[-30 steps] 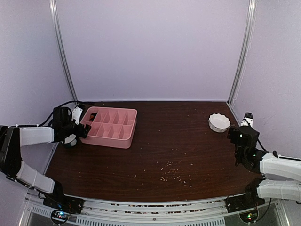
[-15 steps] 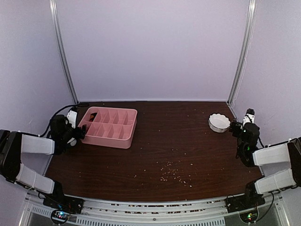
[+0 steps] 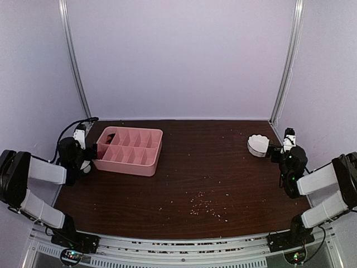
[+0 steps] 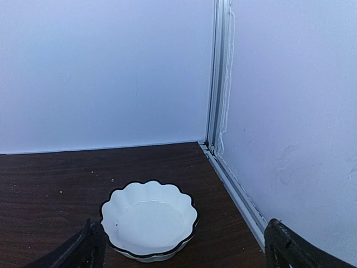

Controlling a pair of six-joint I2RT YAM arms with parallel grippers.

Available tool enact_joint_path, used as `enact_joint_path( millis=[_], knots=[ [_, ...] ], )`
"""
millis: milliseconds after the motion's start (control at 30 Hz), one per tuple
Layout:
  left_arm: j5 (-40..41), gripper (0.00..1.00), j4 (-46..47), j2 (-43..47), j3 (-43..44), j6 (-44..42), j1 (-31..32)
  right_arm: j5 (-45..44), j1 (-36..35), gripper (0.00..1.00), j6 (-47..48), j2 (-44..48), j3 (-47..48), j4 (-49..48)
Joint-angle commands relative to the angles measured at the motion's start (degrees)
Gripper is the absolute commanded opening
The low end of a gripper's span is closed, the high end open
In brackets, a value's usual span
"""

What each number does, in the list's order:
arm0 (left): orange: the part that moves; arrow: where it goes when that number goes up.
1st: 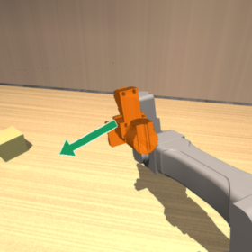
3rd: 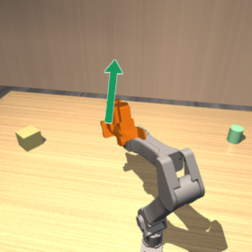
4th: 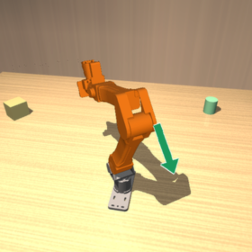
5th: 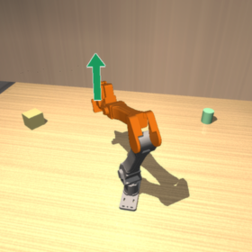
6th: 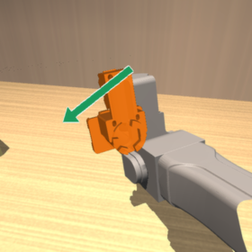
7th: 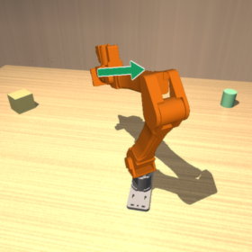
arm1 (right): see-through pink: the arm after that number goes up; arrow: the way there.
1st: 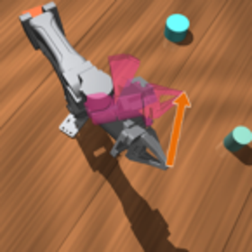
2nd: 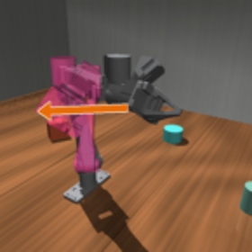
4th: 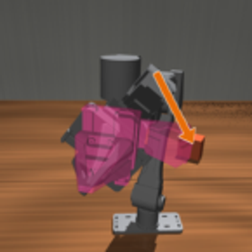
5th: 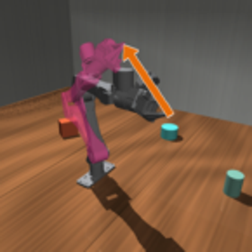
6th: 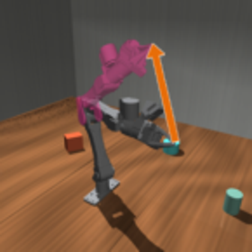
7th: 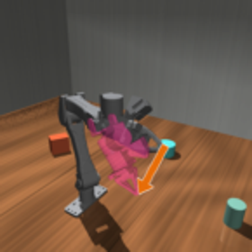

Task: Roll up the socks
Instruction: Reset both arms

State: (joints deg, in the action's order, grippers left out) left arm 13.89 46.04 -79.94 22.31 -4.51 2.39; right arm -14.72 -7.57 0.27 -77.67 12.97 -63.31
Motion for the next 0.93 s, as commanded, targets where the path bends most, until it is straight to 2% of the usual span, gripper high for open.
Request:
enact_joint_path(
  millis=[0,133,900],
  knots=[
    [-0.2,0.98,24.45,-2.0,-10.36,1.27,-1.27,1.51,0.45,1.0,0.57,0.36,-0.32,-1.33],
    [-1.06,0.98,13.3,-1.6,-4.33,2.2,-2.09,1.84,0.54,1.0,0.42,-0.08,0.01,-1.61],
    [-1.87,0.98,14.15,-1.91,-4.26,2.12,-2.26,1.98,0.63,0.99,0.32,-0.12,0.13,-1.2]
  ],
)
